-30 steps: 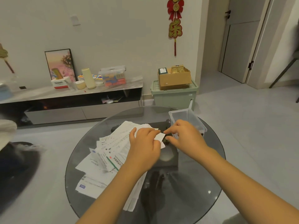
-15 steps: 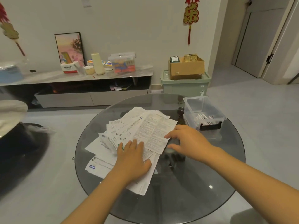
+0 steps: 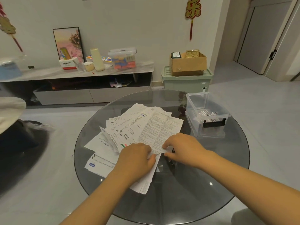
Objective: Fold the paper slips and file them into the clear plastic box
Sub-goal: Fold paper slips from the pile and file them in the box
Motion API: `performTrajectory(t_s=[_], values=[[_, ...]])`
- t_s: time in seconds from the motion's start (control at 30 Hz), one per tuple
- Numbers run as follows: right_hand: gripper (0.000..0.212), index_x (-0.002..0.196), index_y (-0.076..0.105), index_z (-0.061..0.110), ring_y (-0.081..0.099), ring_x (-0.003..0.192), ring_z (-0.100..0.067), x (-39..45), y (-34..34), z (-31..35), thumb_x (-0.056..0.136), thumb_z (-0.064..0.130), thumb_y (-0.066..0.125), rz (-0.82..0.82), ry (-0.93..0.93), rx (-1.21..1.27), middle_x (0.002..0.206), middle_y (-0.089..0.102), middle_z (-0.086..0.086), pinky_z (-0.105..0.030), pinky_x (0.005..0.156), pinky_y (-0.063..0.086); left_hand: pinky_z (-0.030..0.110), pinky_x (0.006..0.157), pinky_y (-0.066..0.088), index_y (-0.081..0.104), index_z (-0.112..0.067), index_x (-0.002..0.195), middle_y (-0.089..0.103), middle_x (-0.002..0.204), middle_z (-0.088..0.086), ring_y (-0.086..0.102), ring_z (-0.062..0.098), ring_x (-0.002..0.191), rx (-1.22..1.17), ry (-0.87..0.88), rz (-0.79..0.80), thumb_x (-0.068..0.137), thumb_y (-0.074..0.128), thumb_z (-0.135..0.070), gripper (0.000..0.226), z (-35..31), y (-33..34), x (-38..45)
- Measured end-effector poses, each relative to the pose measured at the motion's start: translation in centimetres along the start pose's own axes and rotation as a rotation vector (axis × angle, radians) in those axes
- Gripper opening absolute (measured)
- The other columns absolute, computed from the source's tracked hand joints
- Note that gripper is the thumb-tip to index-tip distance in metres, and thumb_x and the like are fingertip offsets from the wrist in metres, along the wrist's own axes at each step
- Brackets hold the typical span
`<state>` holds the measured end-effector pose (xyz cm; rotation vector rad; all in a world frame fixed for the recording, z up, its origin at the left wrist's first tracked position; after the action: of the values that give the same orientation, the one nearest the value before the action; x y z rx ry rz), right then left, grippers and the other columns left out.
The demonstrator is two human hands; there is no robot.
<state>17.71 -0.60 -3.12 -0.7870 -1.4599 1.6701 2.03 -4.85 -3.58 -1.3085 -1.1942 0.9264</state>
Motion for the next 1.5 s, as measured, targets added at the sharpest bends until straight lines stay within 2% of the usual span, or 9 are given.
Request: performTrajectory(t_s=[0.13,0.27,0.37,0.53,0.77,1.13,1.23,1.33,1.5], values=[[0.020,0.103,0.063,0.023,0.058,0.091,-0.017,-0.4,0.0,0.1,0.091,0.028,0.048,-0.044,-0.014,-0.034,0.100,0.067,0.002,-0.026,0.069,0.041,0.027,0.084,0.043,0.058,-0.024,0.116,0.058,0.116,-0.008,0.053,0.013,0.103,-0.035,-0.003,-0.014,0.093,0.038,-0.050,0.040,0.1,-0.1,-0.3],[0.015,0.096,0.061,0.020,0.051,0.068,-0.008,-0.9,-0.9,-0.6,0.091,0.026,0.048,-0.006,-0.009,0.078,0.090,0.066,0.005,-0.025,0.059,0.036,0.029,0.105,0.018,0.042,-0.034,0.135,0.035,0.143,-0.012,0.028,0.010,0.131,-0.085,0.001,-0.041,0.086,0.050,-0.056,0.054,0.5,-0.2,-0.3],[0.013,0.097,0.061,0.023,0.054,0.072,-0.007,-2.0,-2.1,-1.7,0.089,0.025,0.051,0.080,0.029,0.309,0.090,0.063,0.005,-0.025,0.067,0.046,0.027,0.102,0.012,0.052,-0.040,0.124,0.039,0.133,-0.017,0.028,0.007,0.126,-0.144,-0.011,-0.101,0.082,0.058,-0.054,0.045,0.7,-0.7,-0.2],[0.009,0.089,0.058,0.027,0.060,0.086,-0.020,-3.0,-2.9,-2.9,0.085,0.024,0.051,0.293,0.106,0.680,0.100,0.064,-0.009,-0.038,0.087,0.050,0.030,0.100,0.026,0.063,-0.040,0.081,0.052,0.108,-0.023,0.041,0.001,0.108,-0.486,-0.075,-0.076,0.075,0.074,-0.040,0.013,0.6,-1.3,-0.1],[0.014,0.089,0.052,0.011,0.064,0.101,-0.033,-4.0,-3.1,-3.2,0.096,0.007,0.041,0.354,0.278,1.043,0.113,0.066,-0.016,-0.044,0.085,0.053,0.026,0.072,0.055,0.056,-0.031,0.091,0.065,0.099,-0.012,0.065,0.011,0.084,-0.782,-0.203,0.084,0.076,0.076,-0.032,0.025,0.3,-0.9,-0.3],[0.004,0.087,0.048,0.012,0.070,0.072,-0.023,-4.0,-2.2,-4.6,0.090,0.014,0.049,0.009,0.513,0.723,0.084,0.069,-0.007,-0.038,0.058,0.059,0.025,0.087,0.047,0.018,-0.035,0.143,0.046,0.126,-0.011,0.053,0.007,0.094,-0.664,-0.157,-0.004,0.083,0.068,-0.035,0.078,-1.1,0.4,0.7],[0.012,0.080,0.052,0.021,0.067,0.077,-0.017,-4.1,-2.2,-4.9,0.087,0.029,0.058,0.042,0.500,0.402,0.085,0.067,0.003,-0.038,0.070,0.057,0.032,0.100,0.041,0.015,-0.033,0.146,0.037,0.139,-0.005,0.046,0.013,0.116,-0.557,-0.127,0.023,0.083,0.067,-0.036,0.082,-1.5,1.1,1.0],[0.024,0.066,0.047,0.027,0.058,0.078,-0.013,-4.2,-2.3,-4.7,0.086,0.036,0.059,0.081,0.467,0.129,0.081,0.061,0.008,-0.025,0.058,0.041,0.030,0.104,0.036,0.017,-0.031,0.146,0.031,0.142,-0.003,0.042,0.015,0.122,-0.491,-0.128,0.049,0.084,0.067,-0.036,0.080,-1.6,1.7,1.4],[0.017,0.067,0.060,0.019,0.058,0.068,-0.013,-4.5,-2.2,-4.6,0.079,0.030,0.062,0.224,0.441,0.126,0.077,0.069,0.001,-0.023,0.056,0.042,0.028,0.108,0.025,0.041,-0.031,0.137,0.032,0.139,-0.007,0.029,0.014,0.129,-0.336,-0.038,-0.058,0.085,0.065,-0.036,0.058,-2.1,1.3,1.5]])
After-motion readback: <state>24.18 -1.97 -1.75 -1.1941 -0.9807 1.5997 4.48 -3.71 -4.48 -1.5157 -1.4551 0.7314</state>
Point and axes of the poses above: each hand's wrist, its own x-axis towards the middle knuckle, its own y-axis out of the palm, z = x × y, the point moved 2 cm from there along x, towards the middle knuckle
